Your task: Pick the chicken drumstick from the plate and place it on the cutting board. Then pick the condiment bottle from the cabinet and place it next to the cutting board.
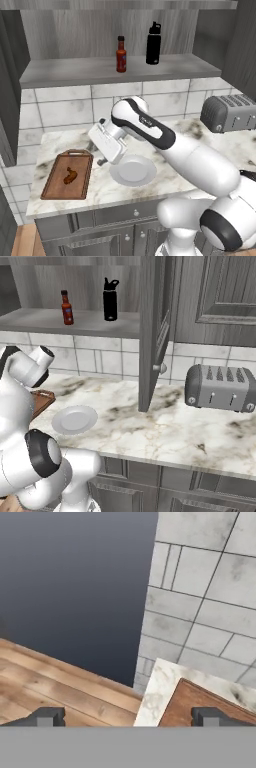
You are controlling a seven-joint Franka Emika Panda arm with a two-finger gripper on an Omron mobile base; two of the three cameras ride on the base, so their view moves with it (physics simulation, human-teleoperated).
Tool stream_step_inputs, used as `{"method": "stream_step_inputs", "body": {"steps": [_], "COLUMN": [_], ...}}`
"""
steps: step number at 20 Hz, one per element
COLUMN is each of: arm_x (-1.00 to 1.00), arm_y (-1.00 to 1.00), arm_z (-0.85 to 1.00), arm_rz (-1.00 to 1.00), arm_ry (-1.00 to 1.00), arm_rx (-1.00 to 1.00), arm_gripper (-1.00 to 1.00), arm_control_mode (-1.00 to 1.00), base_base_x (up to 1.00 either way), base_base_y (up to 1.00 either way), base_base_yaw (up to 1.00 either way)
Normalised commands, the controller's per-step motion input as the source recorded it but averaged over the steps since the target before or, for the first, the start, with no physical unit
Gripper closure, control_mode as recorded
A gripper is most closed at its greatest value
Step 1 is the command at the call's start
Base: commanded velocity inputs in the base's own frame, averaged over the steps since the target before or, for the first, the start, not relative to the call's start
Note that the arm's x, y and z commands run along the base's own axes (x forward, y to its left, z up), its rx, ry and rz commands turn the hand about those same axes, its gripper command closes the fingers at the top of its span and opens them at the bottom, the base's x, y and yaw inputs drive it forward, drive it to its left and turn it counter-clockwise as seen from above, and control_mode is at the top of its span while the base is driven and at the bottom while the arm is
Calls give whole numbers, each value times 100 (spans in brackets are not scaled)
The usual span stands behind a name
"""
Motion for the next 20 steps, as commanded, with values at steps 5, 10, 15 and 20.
{"method": "stream_step_inputs", "body": {"steps": [5, 10, 15, 20], "arm_x": [-28, -19, -17, -20], "arm_y": [0, -1, -2, -2], "arm_z": [16, 30, 42, 50], "arm_rz": [5, 1, 0, 0], "arm_ry": [-8, -4, -1, 0], "arm_rx": [0, 4, 9, 11], "arm_gripper": [-100, -100, -100, -100], "arm_control_mode": [-100, -100, -100, -100], "base_base_x": [0, 0, 0, 0], "base_base_y": [0, 0, 0, 0], "base_base_yaw": [0, 0, 0, 0]}}
